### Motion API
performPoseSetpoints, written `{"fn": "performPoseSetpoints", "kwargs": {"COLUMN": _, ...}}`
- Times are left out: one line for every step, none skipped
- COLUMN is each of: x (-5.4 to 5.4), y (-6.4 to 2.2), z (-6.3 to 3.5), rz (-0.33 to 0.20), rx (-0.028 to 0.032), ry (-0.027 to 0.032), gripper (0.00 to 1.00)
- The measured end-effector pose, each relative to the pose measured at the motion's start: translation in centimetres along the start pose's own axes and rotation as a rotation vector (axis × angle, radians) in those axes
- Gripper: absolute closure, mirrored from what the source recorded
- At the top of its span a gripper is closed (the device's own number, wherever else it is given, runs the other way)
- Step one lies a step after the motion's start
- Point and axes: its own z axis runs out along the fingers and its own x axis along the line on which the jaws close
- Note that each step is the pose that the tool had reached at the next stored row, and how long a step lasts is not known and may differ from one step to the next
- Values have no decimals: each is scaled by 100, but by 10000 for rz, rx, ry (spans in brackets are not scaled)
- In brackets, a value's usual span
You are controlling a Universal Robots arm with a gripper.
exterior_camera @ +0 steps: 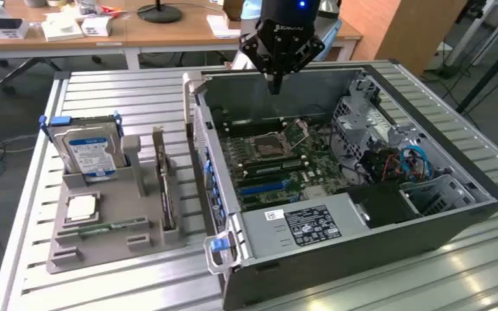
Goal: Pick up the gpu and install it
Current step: 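Reach for the gpu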
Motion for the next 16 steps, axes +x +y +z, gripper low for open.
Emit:
{"fn": "performPoseSetpoints", "kwargs": {"x": 0, "y": 0, "z": 0, "rz": 0, "rx": 0, "ry": 0, "gripper": 90}}
{"fn": "performPoseSetpoints", "kwargs": {"x": 0, "y": 0, "z": 0, "rz": 0, "rx": 0, "ry": 0, "gripper": 90}}
{"fn": "performPoseSetpoints", "kwargs": {"x": 0, "y": 0, "z": 0, "rz": 0, "rx": 0, "ry": 0, "gripper": 90}}
{"fn": "performPoseSetpoints", "kwargs": {"x": 0, "y": 0, "z": 0, "rz": 0, "rx": 0, "ry": 0, "gripper": 90}}
{"fn": "performPoseSetpoints", "kwargs": {"x": 0, "y": 0, "z": 0, "rz": 0, "rx": 0, "ry": 0, "gripper": 90}}
{"fn": "performPoseSetpoints", "kwargs": {"x": 0, "y": 0, "z": 0, "rz": 0, "rx": 0, "ry": 0, "gripper": 90}}
{"fn": "performPoseSetpoints", "kwargs": {"x": 0, "y": 0, "z": 0, "rz": 0, "rx": 0, "ry": 0, "gripper": 90}}
{"fn": "performPoseSetpoints", "kwargs": {"x": 0, "y": 0, "z": 0, "rz": 0, "rx": 0, "ry": 0, "gripper": 90}}
{"fn": "performPoseSetpoints", "kwargs": {"x": 0, "y": 0, "z": 0, "rz": 0, "rx": 0, "ry": 0, "gripper": 90}}
{"fn": "performPoseSetpoints", "kwargs": {"x": 0, "y": 0, "z": 0, "rz": 0, "rx": 0, "ry": 0, "gripper": 90}}
{"fn": "performPoseSetpoints", "kwargs": {"x": 0, "y": 0, "z": 0, "rz": -1, "rx": 0, "ry": 0, "gripper": 90}}
{"fn": "performPoseSetpoints", "kwargs": {"x": 5, "y": 0, "z": 1, "rz": 1, "rx": -1, "ry": -1, "gripper": 90}}
{"fn": "performPoseSetpoints", "kwargs": {"x": 14, "y": -1, "z": 1, "rz": 1, "rx": -1, "ry": -1, "gripper": 90}}
{"fn": "performPoseSetpoints", "kwargs": {"x": 23, "y": -2, "z": 0, "rz": 1, "rx": -1, "ry": -1, "gripper": 90}}
{"fn": "performPoseSetpoints", "kwargs": {"x": 34, "y": -2, "z": 0, "rz": 0, "rx": 1, "ry": 0, "gripper": 90}}
{"fn": "performPoseSetpoints", "kwargs": {"x": 47, "y": -4, "z": -1, "rz": -1, "rx": 0, "ry": 0, "gripper": 90}}
